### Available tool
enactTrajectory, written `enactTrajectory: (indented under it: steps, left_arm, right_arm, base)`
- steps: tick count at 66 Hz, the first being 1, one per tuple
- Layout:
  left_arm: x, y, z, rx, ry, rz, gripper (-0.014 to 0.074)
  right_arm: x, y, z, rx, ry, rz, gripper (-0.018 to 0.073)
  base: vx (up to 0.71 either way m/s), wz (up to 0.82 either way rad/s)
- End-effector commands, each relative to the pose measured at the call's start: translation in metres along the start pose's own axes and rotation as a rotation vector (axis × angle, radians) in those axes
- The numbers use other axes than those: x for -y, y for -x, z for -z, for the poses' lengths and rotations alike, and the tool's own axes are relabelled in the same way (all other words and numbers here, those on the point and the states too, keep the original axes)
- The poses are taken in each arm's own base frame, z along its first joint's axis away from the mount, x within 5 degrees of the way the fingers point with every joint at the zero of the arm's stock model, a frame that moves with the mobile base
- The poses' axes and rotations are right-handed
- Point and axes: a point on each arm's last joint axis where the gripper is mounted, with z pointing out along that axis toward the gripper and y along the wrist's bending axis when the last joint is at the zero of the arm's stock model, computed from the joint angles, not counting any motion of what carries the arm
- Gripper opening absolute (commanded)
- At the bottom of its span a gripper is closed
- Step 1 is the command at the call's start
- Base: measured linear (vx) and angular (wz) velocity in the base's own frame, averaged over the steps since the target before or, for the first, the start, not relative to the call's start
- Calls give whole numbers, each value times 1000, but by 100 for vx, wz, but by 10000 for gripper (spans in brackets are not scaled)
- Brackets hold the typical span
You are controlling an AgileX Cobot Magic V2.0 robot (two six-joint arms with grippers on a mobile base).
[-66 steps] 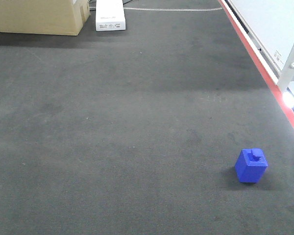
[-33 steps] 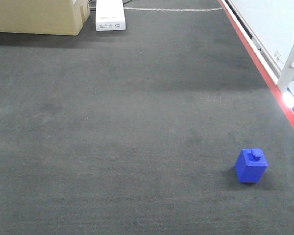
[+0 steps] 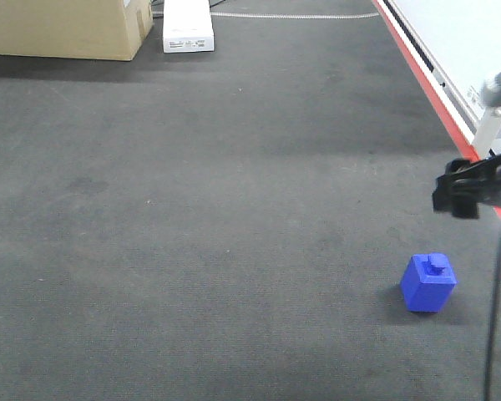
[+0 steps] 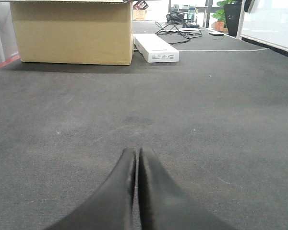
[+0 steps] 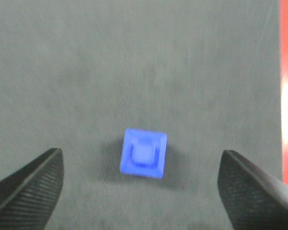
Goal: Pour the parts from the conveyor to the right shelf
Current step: 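Lower the right gripper and close it on the blue block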
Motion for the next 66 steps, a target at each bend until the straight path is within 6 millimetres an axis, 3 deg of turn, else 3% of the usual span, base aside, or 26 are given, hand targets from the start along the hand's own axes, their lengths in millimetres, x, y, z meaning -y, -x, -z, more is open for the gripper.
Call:
enactTrajectory:
  steps: [1,16,66]
  left_arm:
    - [1,13,0,82,-9,16,-6]
    - [1,13,0,82,-9,16,-6]
    - [1,13,0,82,-9,16,-6]
  right_arm:
    - [2,11,-4,-29,-12,0,599]
    - [2,14,-43,-257,-3,1,599]
    - [4,12,-128,-401,-4,-6,596]
  base:
    - [0,0]
    - [0,0]
    - [0,0]
